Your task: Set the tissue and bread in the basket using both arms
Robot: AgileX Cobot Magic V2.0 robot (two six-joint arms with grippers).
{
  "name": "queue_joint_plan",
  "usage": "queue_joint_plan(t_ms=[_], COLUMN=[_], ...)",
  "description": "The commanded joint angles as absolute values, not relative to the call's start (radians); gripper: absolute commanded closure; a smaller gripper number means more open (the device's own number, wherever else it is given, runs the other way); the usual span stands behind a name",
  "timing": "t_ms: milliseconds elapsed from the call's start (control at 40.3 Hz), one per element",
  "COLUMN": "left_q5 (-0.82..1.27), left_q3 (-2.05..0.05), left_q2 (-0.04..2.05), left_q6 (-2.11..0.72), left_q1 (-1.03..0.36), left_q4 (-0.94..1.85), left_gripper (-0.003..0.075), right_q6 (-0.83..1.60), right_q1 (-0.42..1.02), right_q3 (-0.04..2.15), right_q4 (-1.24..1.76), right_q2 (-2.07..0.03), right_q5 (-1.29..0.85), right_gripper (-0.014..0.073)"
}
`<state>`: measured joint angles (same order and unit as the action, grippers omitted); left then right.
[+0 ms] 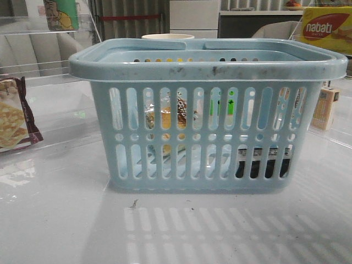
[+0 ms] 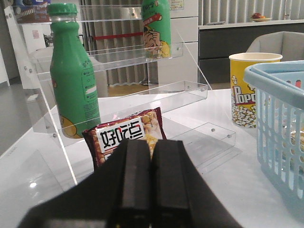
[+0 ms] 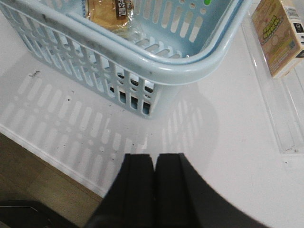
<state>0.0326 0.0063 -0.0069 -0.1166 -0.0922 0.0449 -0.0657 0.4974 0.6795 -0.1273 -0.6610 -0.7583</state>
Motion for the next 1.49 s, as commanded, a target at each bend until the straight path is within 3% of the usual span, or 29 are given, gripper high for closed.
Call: queue_joint_plan(t_ms=[0, 471, 744, 1463], left_q5=[-0.064, -0.064, -0.064, -0.064], left_q3=[0.006, 0.006, 0.006, 0.006], left_q2=[-0.023, -0.023, -0.023, -0.023], left_q6=[-0.106, -0.106, -0.106, -0.106], left_q1=[-0.098, -0.098, -0.098, -0.098], left_q4=[0.046, 0.046, 0.046, 0.046], left_gripper=[0.063, 0.063, 0.063, 0.063], right_q6=[-0.06, -0.062, -0.064, 0.0], right_q1=[0.475, 0.146, 0.014, 0.014], right_q3=[0.669, 0.116, -0.017, -0.03], right_q4=[-0.15, -0.087, -0.032, -0.049], right_q2=[-0.634, -0.128, 0.031, 0.029], right_q5=[-0.677, -0.058, -0.015, 0.092], right_gripper=[0.0538, 0.0538, 0.0538, 0.0538])
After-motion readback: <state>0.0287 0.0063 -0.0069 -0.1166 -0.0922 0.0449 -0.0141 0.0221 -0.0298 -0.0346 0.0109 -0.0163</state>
